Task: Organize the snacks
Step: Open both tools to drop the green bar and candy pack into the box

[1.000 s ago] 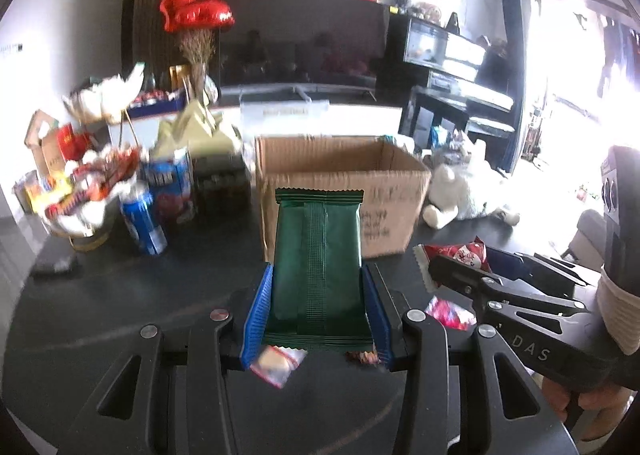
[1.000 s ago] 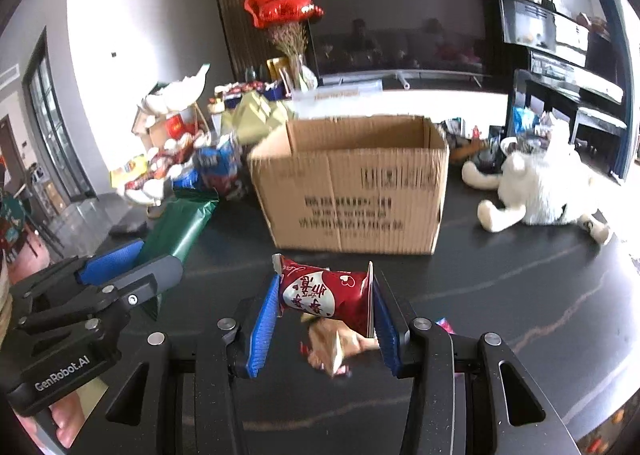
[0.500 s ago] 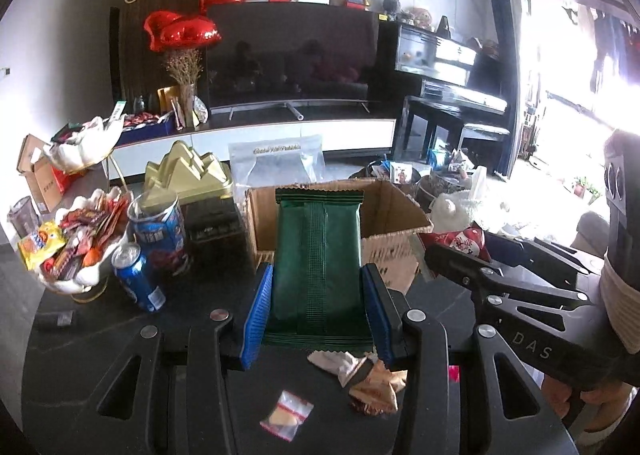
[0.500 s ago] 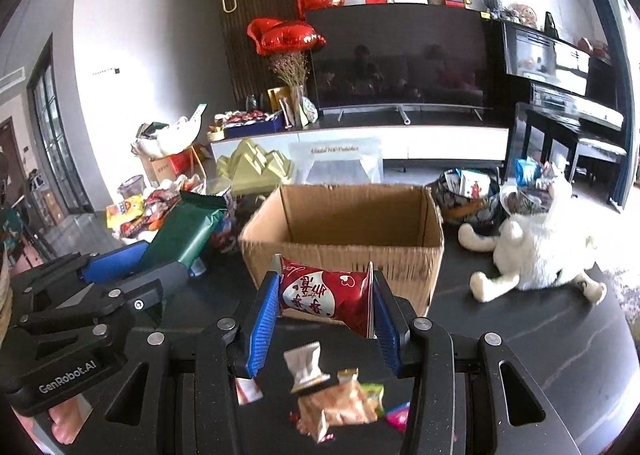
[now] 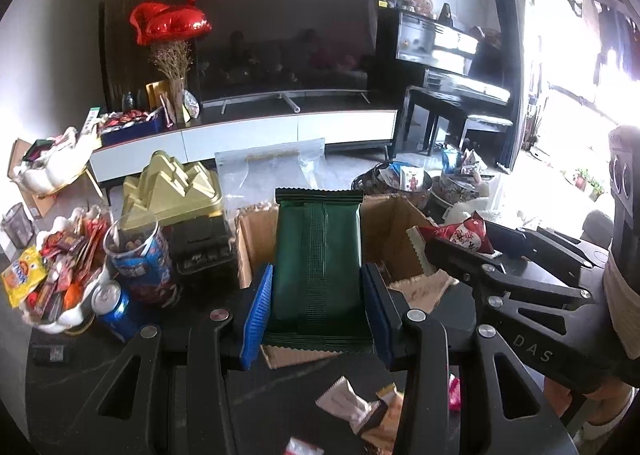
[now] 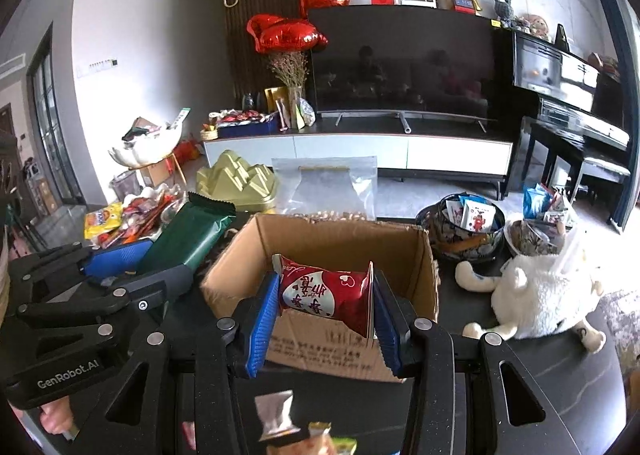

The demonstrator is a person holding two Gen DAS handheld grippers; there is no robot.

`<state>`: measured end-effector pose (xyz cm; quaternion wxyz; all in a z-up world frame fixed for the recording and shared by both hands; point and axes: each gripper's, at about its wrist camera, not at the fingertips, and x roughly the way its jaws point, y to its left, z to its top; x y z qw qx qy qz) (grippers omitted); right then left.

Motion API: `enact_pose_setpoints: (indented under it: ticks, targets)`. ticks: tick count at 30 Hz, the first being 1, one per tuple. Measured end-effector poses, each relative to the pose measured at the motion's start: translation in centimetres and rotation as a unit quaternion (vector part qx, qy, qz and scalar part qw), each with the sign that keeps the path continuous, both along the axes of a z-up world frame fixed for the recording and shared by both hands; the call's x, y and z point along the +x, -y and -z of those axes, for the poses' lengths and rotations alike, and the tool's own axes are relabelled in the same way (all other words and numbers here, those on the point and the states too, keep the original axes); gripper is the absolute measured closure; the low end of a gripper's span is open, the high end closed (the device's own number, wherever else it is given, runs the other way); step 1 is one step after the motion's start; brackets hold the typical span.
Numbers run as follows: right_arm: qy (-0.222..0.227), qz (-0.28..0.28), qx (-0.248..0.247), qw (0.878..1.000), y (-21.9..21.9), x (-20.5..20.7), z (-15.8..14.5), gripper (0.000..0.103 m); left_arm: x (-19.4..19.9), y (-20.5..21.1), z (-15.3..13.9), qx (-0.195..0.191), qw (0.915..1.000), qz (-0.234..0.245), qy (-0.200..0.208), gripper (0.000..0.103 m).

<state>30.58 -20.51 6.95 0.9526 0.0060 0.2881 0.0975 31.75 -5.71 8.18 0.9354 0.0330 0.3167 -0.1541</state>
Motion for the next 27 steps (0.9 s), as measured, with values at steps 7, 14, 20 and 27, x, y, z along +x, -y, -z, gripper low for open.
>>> enact_pose_setpoints:
  ticks: [7,14,20,27]
  targets:
    - [-0.006,0.008,-0.002,1.0,0.6,3.3,1.3,0.057,4.0,0.8,1.5,0.006,0.9998,0.003,-0.017,0.059]
    - [-0.019,0.01,0.001,1.0,1.0,5.5,2.4,0.052,6.5,1.4,3.0,0.02,0.9992,-0.012,-0.033,0.052]
    - [-0.024,0.045,-0.011,0.999,1.5,4.7,2.8,0.034,4.9,0.3,3.1,0.036,0.9982,-0.043,-0.024,0.036]
    - [-0.004,0.037,-0.023,0.999,0.6,1.2,2.0,0.034,0.7,-0.9,2.5,0.04,0.998,-0.049,0.002,0.033]
